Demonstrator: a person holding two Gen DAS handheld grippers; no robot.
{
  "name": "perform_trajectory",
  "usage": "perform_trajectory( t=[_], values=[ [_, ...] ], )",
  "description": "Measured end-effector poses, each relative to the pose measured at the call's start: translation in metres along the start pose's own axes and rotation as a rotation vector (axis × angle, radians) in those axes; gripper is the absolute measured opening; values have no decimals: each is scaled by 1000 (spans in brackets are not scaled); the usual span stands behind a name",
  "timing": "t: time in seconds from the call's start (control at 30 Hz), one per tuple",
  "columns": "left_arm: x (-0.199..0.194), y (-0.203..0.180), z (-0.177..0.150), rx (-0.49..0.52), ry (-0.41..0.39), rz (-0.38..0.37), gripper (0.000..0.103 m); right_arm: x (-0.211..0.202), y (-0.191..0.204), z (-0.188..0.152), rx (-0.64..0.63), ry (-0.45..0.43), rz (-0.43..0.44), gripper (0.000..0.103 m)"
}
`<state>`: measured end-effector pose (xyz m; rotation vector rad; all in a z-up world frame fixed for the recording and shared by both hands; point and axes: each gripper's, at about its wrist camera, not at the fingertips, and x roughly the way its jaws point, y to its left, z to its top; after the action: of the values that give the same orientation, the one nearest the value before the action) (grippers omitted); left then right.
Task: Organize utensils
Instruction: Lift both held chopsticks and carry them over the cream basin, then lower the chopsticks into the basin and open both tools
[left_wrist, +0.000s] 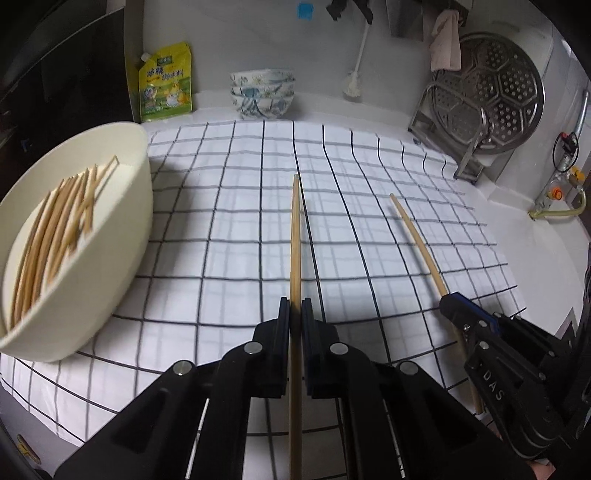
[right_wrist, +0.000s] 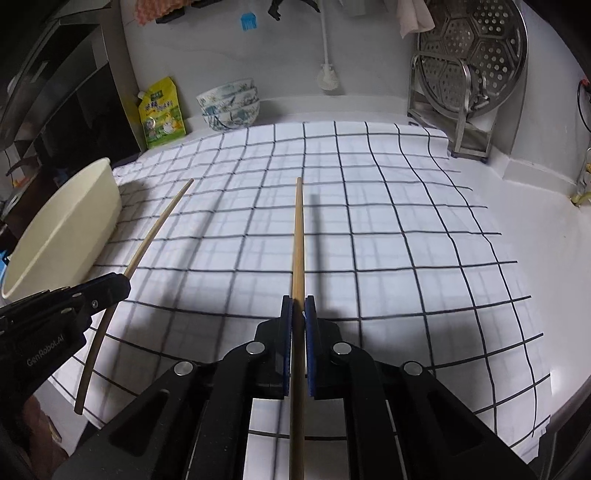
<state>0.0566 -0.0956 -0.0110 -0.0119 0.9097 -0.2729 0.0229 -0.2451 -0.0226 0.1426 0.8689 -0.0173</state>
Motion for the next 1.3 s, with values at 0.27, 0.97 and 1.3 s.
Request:
perform_trajectory(
  t=[0.27, 0.97, 1.3],
  values=[
    [-39, 24, 24, -12, -102, -31, 7, -21, 42, 32, -31, -65, 60, 6],
    [-85, 201, 46, -199, -218, 182, 7, 5, 243, 97, -249, -83, 326, 6],
    [-72, 239, 41, -265, -167, 217, 13, 35, 273, 95, -260, -17, 316, 7]
  ],
)
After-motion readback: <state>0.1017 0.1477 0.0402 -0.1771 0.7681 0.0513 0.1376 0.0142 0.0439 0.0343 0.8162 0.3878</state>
